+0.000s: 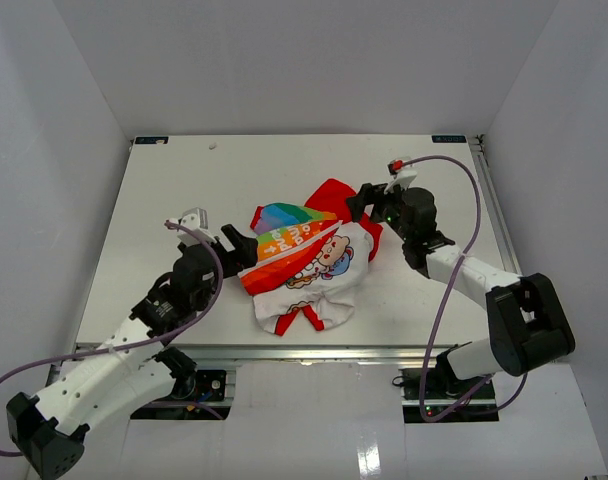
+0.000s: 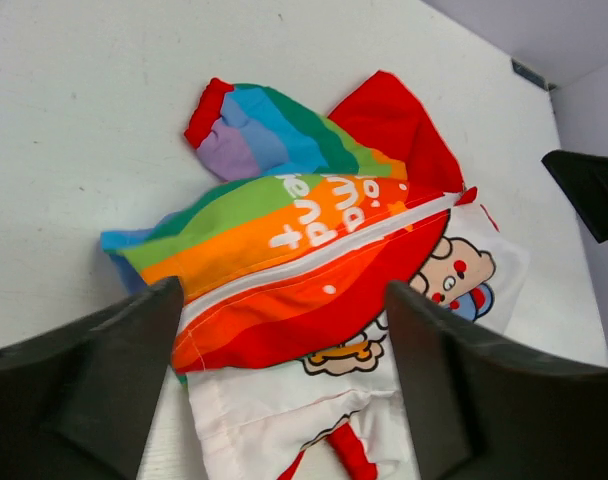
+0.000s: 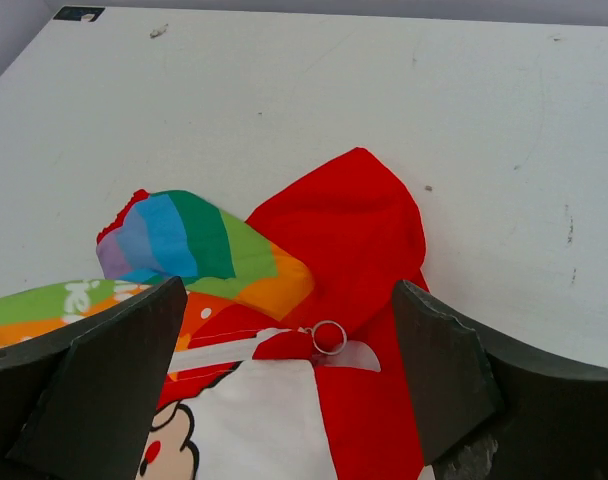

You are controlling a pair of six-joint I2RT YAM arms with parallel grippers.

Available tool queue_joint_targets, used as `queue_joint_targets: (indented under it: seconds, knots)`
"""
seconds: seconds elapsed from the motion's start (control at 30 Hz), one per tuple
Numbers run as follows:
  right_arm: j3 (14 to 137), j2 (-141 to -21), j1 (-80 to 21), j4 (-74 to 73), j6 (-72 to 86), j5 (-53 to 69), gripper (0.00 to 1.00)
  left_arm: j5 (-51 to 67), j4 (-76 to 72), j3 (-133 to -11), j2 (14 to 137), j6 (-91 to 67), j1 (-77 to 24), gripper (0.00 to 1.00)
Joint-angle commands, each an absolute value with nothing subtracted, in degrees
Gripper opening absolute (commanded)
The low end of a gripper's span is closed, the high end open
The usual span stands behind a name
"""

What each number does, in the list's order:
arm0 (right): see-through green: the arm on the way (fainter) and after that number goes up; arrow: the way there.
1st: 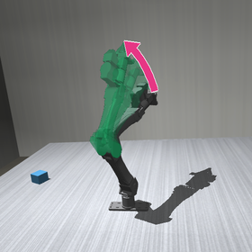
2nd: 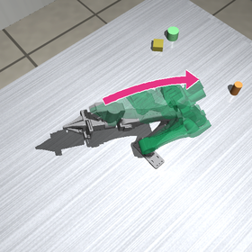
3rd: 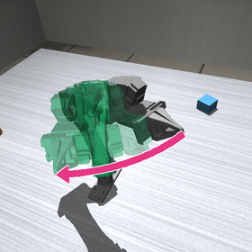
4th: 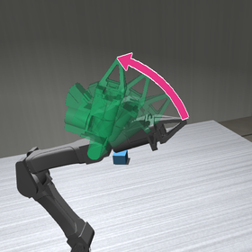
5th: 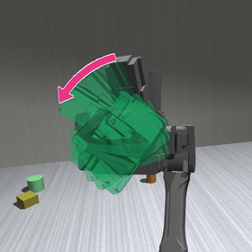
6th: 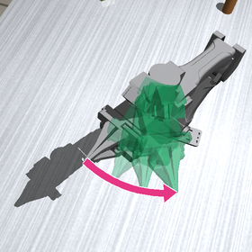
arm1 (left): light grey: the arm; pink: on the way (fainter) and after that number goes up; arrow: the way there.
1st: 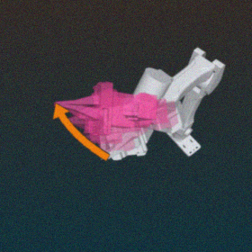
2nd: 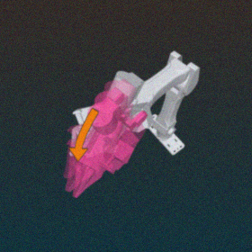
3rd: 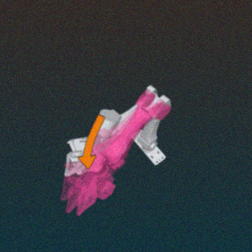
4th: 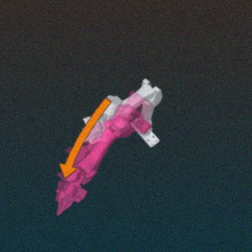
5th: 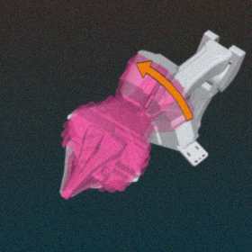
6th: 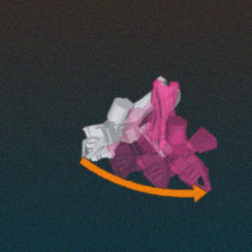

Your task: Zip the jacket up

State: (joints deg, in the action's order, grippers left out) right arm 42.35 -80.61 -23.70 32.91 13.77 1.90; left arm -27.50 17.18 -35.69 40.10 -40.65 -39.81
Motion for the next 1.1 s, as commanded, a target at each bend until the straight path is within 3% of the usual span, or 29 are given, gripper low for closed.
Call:
queue_joint_targets:
  seconds: [0.0,0.07,0.13,0.33,0.57,0.77,1.07]
  knots:
    - [46.82,-77.78,-23.76,30.75,13.56,-1.63,0.96,-25.05,14.94,-39.20,42.31,-37.94,-39.64,0.98]
    - [49.74,-76.20,-23.81,25.14,12.86,-4.77,0.98,-24.38,13.32,-41.35,42.29,-36.81,-39.64,0.98]
    - [52.93,-74.62,-24.15,17.21,12.22,-5.56,0.90,-22.56,11.30,-44.33,42.87,-35.32,-39.64,0.98]
    - [57.33,-68.45,-27.74,3.67,13.14,-10.25,0.90,-7.74,7.02,-53.15,49.89,-26.37,-39.64,0.98]
    - [46.87,-57.76,-34.84,0.85,20.99,-13.18,0.90,-4.16,3.73,-51.14,54.86,-25.09,-39.65,0.98]
    - [46.04,-49.32,-48.30,-9.50,20.81,-30.33,0.90,-1.71,-6.37,-38.53,46.93,-24.68,-39.81,0.98]
    - [37.14,-33.75,-50.80,-6.41,17.11,-27.00,0.90,-0.22,-3.69,-32.62,36.82,-24.22,-42.75,0.98]
